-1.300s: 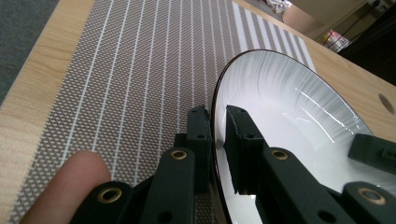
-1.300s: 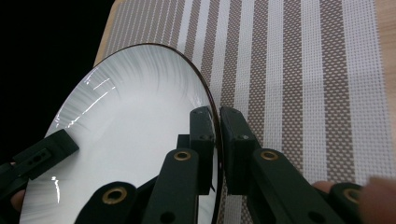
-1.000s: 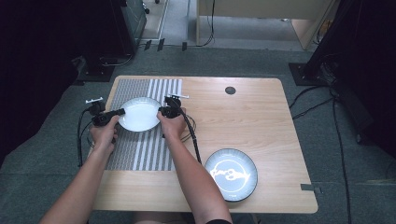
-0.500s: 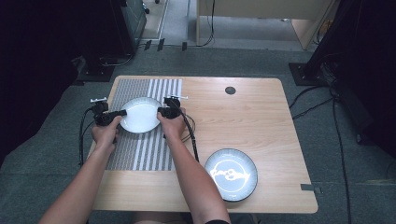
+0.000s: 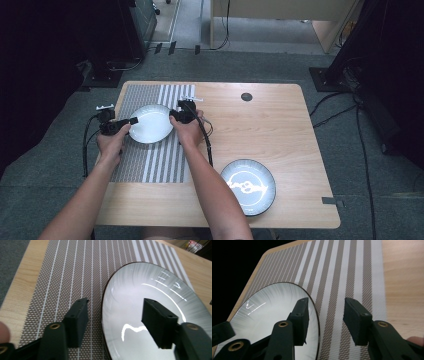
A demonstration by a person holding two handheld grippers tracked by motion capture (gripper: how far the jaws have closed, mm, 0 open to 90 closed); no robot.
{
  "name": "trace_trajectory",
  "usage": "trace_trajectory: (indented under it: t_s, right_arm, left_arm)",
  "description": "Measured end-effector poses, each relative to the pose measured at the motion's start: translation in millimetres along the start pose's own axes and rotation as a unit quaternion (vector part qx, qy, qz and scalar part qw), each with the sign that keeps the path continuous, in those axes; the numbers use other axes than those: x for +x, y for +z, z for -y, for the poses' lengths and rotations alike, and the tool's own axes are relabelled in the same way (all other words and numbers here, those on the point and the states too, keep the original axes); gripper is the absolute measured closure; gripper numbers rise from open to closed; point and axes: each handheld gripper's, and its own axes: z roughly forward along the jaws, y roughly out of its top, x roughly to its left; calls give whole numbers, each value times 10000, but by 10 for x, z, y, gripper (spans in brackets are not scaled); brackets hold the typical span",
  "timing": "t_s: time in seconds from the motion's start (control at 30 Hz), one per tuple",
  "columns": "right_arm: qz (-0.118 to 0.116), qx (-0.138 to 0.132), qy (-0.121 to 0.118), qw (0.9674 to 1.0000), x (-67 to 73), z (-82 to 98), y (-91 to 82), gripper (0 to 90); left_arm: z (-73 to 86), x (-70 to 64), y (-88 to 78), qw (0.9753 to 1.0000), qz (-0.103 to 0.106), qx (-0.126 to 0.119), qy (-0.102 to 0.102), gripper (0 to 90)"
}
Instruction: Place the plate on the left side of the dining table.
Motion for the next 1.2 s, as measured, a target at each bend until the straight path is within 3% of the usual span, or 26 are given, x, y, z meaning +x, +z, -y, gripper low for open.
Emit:
trace_trajectory:
  t_s: [0.03,0.2,0.4,0.7,0.83,0.97,1.2]
  right_arm:
    - [-2,-48,-103,9999,-7,-18,-27,561]
    - [-335,-7,-135,9993,-17,-85,-160,430]
    - [-34,-79,-518,9986,22,-106,-322,416]
    - [-218,-22,-648,9977,60,-172,-572,325]
    - [-264,-62,-702,9972,11,-217,-701,313]
    - [-342,-134,-663,9971,-61,-259,-821,309]
    - [-305,-88,-832,9960,-238,-315,-1085,292]
  left_arm:
    - [-2,-24,-37,10000,-3,-52,2,351]
    - [0,-128,-178,9996,68,-239,124,268]
    - [38,-219,-294,9989,257,-281,266,206]
    - [89,-301,-429,9988,262,-270,326,192]
    - [103,-349,-494,9985,256,-297,369,204]
    - [123,-393,-550,9984,85,-356,436,239]
    - [205,-443,-655,9978,288,-416,430,237]
